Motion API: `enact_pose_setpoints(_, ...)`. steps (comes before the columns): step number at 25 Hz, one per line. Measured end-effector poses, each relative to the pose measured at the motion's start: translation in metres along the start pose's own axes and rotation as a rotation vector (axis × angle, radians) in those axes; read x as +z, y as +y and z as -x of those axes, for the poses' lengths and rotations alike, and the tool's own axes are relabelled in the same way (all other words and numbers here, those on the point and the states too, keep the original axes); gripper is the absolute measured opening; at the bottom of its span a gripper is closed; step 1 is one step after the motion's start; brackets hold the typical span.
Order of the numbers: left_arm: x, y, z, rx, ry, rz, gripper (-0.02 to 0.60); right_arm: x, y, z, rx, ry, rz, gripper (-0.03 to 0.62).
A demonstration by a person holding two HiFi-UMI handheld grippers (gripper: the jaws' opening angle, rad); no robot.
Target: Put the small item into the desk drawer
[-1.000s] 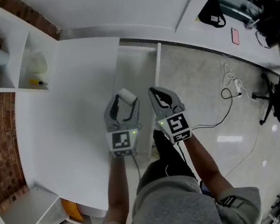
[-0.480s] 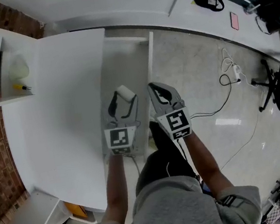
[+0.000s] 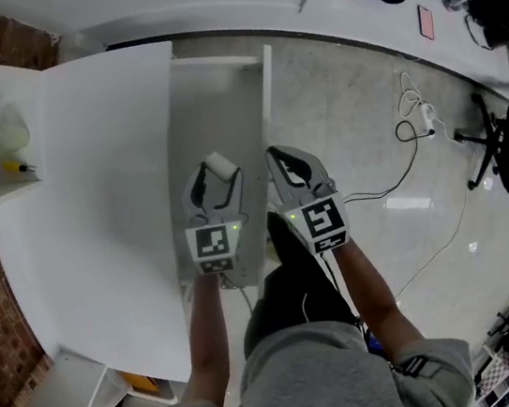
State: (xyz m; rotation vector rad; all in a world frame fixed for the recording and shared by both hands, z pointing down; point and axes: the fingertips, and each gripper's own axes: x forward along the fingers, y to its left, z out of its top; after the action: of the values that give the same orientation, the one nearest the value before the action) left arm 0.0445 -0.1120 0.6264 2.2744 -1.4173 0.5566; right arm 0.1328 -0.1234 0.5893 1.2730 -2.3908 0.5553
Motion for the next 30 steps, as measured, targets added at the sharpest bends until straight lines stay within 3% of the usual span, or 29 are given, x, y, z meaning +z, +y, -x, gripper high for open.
enact_pose_setpoints(16,-0.061,0.019,-0.042,0.059,0.150,-0.011,0.290,-0.012,-0.010,-0.010,0.006,0.013,-0.034,0.003)
enact_pose_setpoints(30,-0.084,0.017,-0.062,0.079,0.197,-0.008,0.291,-0.020,-0.029,-0.014,-0.004,0.030,-0.039,0.003)
